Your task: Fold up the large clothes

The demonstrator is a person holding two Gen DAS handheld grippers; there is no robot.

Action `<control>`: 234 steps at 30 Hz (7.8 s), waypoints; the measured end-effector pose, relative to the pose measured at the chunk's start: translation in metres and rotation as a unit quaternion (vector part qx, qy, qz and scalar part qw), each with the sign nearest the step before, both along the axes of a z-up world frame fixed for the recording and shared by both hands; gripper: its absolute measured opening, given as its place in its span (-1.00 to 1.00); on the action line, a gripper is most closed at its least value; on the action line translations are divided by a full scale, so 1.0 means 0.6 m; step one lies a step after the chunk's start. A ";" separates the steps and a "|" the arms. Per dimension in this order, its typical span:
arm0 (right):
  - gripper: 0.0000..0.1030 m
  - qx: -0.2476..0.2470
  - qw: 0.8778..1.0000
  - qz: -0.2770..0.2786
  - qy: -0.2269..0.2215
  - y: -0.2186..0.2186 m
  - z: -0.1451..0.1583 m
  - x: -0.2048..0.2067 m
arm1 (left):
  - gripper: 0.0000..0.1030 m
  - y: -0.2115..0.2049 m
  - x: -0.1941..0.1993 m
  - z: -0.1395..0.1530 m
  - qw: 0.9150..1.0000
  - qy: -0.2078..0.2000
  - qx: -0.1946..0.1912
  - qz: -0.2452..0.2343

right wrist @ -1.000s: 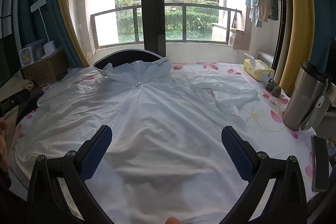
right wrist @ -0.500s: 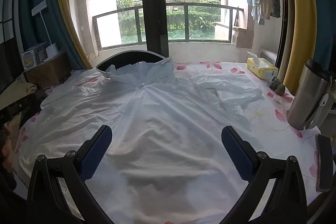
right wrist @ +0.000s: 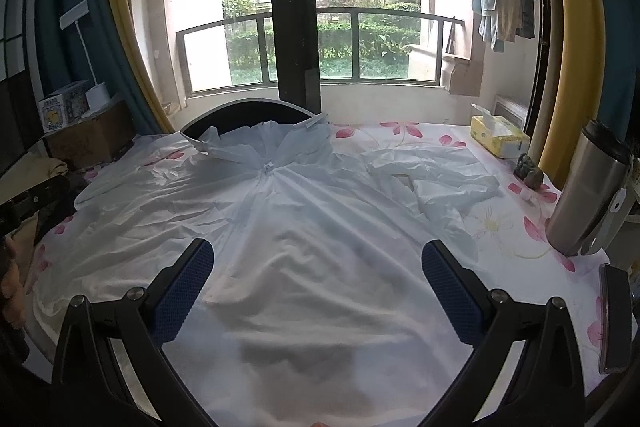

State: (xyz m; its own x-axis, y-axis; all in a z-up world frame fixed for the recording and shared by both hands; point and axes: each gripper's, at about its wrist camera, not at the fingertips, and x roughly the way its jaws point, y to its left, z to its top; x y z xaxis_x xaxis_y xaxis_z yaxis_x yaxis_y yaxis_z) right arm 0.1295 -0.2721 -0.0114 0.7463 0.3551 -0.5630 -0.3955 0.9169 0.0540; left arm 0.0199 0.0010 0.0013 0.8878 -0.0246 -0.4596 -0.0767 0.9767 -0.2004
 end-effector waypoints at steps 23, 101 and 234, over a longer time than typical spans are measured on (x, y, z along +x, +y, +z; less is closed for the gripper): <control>0.99 -0.038 0.999 -0.005 0.006 -0.027 -0.012 0.070 | 0.50 -0.010 0.063 -0.008 1.000 0.027 -0.005 -0.004; -0.99 -0.106 0.983 0.129 -0.071 0.162 0.090 0.268 | 0.49 0.136 0.096 -0.047 0.996 0.069 -0.042 0.042; 0.26 -0.052 0.990 -0.034 0.129 0.081 -0.064 0.292 | 0.32 0.399 0.425 -0.136 0.975 0.215 0.044 -0.029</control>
State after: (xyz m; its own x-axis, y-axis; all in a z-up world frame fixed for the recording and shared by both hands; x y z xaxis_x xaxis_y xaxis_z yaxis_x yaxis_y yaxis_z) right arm 0.3046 -0.2235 -0.0500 0.5931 0.2391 -0.7688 -0.3186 0.9466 0.0486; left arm 0.2749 0.2404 -0.0804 0.6102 -0.0131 -0.7922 -0.0797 0.9938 -0.0778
